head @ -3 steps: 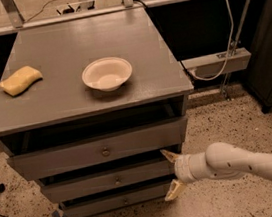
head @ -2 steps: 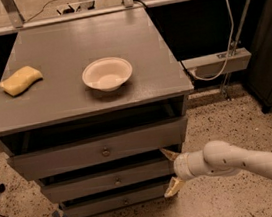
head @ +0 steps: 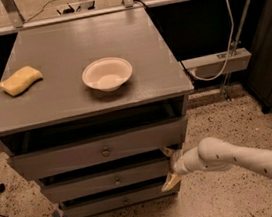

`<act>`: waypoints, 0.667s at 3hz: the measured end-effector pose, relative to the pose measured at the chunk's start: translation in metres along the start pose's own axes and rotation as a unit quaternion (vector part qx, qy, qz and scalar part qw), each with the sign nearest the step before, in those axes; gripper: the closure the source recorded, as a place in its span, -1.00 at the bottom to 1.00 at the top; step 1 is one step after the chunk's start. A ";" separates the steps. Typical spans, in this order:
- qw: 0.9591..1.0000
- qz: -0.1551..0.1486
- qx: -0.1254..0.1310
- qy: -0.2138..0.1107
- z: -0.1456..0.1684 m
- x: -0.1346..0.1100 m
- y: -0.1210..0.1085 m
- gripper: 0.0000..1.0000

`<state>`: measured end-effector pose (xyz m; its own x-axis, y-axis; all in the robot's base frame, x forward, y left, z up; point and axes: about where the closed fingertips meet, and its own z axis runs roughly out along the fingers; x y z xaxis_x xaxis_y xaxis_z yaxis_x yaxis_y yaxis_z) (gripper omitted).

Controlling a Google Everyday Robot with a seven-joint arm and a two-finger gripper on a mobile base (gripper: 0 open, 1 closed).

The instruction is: Open middle drawer

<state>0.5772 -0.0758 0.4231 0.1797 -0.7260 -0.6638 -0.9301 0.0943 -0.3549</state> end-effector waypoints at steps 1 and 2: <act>1.000 -0.001 0.001 -0.003 0.009 0.004 -0.006 -1.00; 1.000 -0.001 0.000 -0.004 0.011 0.003 -0.005 -0.51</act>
Offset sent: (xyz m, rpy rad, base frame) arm 0.0084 0.0021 -0.0058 0.0047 -0.0037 0.0019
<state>0.5859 -0.0710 0.4158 0.1850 -0.7203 -0.6686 -0.9299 0.0918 -0.3562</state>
